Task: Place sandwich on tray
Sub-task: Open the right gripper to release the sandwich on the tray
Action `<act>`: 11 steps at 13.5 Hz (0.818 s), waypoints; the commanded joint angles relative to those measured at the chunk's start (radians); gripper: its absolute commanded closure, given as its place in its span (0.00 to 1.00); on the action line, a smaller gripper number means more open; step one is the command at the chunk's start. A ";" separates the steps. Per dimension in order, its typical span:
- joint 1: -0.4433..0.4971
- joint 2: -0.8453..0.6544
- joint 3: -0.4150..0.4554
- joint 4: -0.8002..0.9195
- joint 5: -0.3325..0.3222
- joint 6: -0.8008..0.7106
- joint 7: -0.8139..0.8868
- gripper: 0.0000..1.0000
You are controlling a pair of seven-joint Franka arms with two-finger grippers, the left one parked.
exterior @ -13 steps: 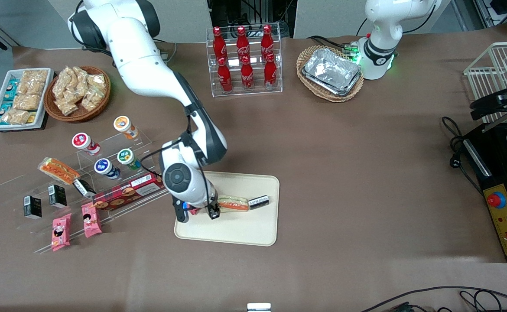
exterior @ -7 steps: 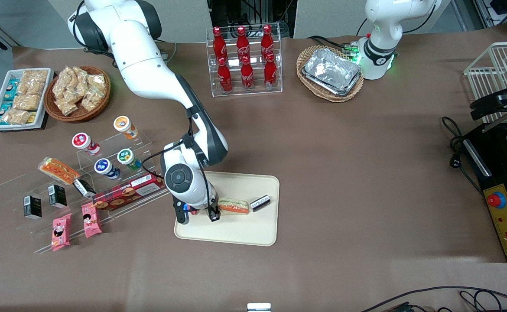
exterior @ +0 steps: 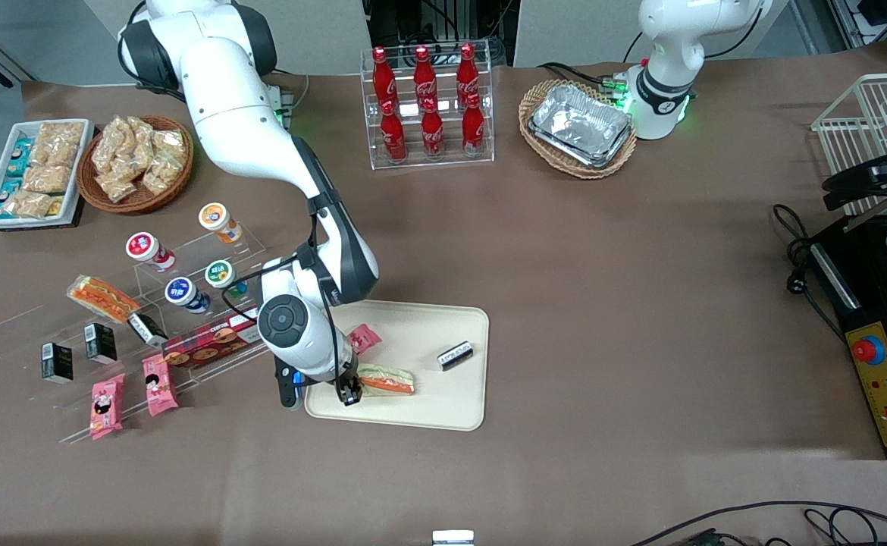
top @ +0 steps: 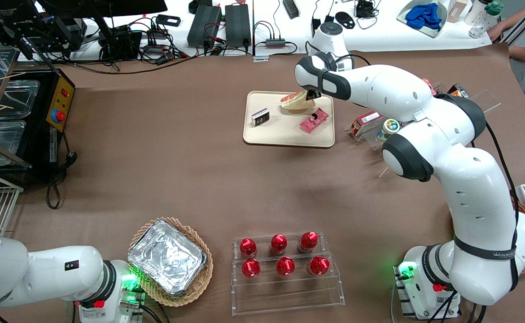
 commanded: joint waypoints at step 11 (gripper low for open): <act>0.003 0.005 -0.004 0.024 -0.005 0.036 0.021 0.00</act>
